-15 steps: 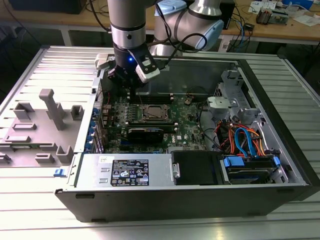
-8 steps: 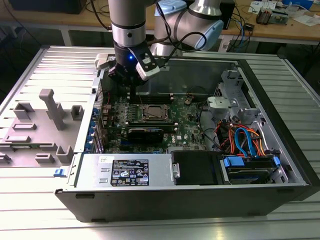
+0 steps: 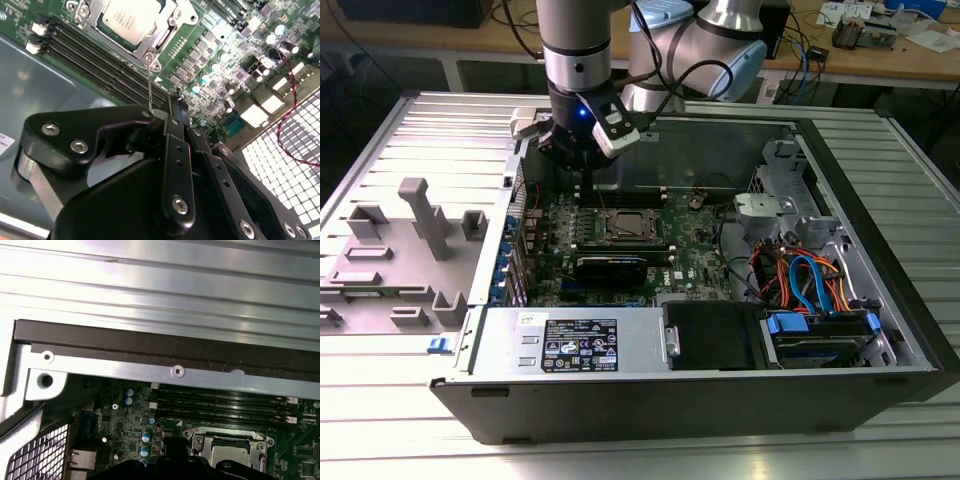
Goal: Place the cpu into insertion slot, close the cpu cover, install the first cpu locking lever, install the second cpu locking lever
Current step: 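Install the first cpu locking lever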
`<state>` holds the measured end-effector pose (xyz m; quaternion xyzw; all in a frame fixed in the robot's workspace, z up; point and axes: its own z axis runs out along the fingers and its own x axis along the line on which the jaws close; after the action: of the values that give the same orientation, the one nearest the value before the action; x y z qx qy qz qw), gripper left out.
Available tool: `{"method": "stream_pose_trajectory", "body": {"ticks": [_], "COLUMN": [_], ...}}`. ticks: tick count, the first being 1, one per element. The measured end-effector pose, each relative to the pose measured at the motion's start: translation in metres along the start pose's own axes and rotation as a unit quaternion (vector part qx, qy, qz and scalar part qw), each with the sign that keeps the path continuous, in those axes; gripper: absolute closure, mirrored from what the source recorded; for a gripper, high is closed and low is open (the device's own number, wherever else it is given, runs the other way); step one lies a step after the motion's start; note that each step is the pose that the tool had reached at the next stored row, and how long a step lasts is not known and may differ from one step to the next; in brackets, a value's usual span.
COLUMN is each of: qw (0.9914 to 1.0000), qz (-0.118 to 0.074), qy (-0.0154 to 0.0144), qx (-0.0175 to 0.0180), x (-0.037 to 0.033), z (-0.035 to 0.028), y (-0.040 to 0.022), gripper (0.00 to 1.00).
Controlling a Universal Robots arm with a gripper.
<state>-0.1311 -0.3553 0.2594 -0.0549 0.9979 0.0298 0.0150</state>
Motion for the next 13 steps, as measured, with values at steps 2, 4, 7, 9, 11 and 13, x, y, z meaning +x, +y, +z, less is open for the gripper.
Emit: {"method": "stream_pose_trajectory", "body": {"ticks": [2,4,7,9,11,13], "qw": [1.00000,1.00000,1.00000,1.00000,1.00000,1.00000], "qz": [0.000,0.000,0.000,0.000,0.000,0.000], "qy": [-0.0001,-0.0003,-0.0010,-0.0016,-0.0016,-0.0017], "qx": [0.0001,0.0001,0.0001,0.0002,0.0002,0.0002], "x": [-0.0020,-0.0029,-0.0052,-0.0073,-0.0096,-0.0113], "z": [0.0001,0.0003,0.0006,0.0008,0.0011,0.0012], "y": [0.0008,0.0026,0.0024,0.0022,0.0019,0.0016], "gripper": [0.89,0.89,0.89,0.89,0.89,0.89]}}
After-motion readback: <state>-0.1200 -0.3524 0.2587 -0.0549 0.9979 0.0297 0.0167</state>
